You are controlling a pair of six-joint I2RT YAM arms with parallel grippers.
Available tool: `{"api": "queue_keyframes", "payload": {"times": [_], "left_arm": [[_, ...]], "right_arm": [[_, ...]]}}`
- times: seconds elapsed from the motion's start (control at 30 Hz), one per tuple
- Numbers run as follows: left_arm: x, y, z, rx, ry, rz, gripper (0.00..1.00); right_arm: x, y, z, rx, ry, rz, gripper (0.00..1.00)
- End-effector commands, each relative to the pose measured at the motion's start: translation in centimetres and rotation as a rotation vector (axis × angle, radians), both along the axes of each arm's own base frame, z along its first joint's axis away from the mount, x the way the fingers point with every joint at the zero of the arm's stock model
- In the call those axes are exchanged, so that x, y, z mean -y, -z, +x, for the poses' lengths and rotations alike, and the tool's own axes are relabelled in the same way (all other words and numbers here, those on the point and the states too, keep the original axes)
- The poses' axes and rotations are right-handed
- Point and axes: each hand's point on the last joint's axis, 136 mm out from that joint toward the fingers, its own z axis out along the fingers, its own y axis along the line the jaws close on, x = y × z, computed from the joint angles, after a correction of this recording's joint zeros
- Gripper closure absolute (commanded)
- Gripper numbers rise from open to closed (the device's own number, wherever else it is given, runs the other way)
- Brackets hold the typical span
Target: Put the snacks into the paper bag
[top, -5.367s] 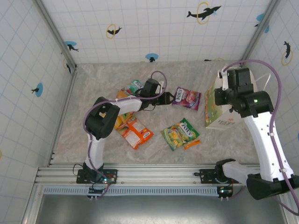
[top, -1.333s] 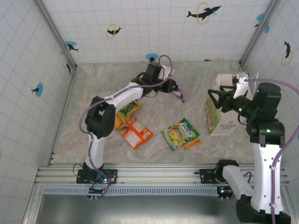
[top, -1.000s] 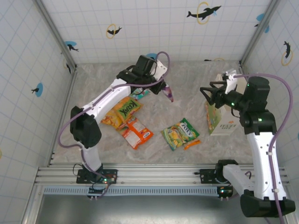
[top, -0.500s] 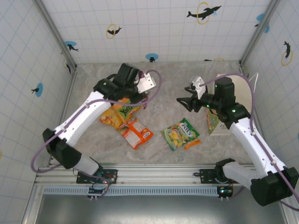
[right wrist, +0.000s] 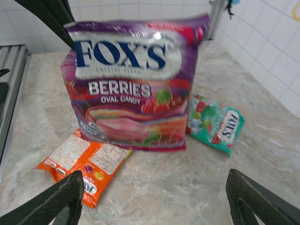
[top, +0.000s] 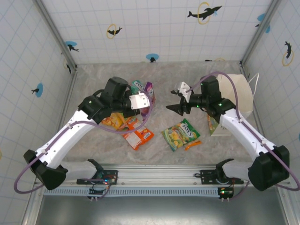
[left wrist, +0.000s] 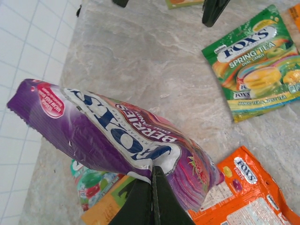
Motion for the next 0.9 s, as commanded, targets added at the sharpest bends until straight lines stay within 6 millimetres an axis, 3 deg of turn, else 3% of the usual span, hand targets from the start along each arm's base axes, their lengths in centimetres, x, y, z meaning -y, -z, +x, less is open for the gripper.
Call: {"api": "queue_keyframes", "payload": {"times": [0.0, 0.17, 0.4, 0.67, 0.87], "left_arm": [[0.8, -1.4, -0.4, 0.095, 0.072, -0.029, 1.00], [0.8, -0.5, -1.2, 0.131, 0.117, 0.010, 1.00], [1.5, -1.0, -3.3, 0.178, 0.212, -0.006, 1.00], [1.5, -1.7, -2.6, 0.251, 0.174, -0.034, 1.00], [2.0, -2.0, -2.9, 0.268, 0.202, -0.070, 1.00]], "right_arm": [[-1.4, -1.7, -0.6, 0.074, -0.098, 0.010, 0.19], [-2.9, -0.9, -0.4, 0.064, -0.139, 0.006, 0.19], [-4.3, -0.9, 0.6, 0.040, -0.159, 0.036, 0.17], [-4.8, 0.7, -3.5, -0.070, -0.358, 0.047, 0.22], [-4.3, 1.1, -4.9, -0.090, -0.372, 0.089, 0.35]]}}
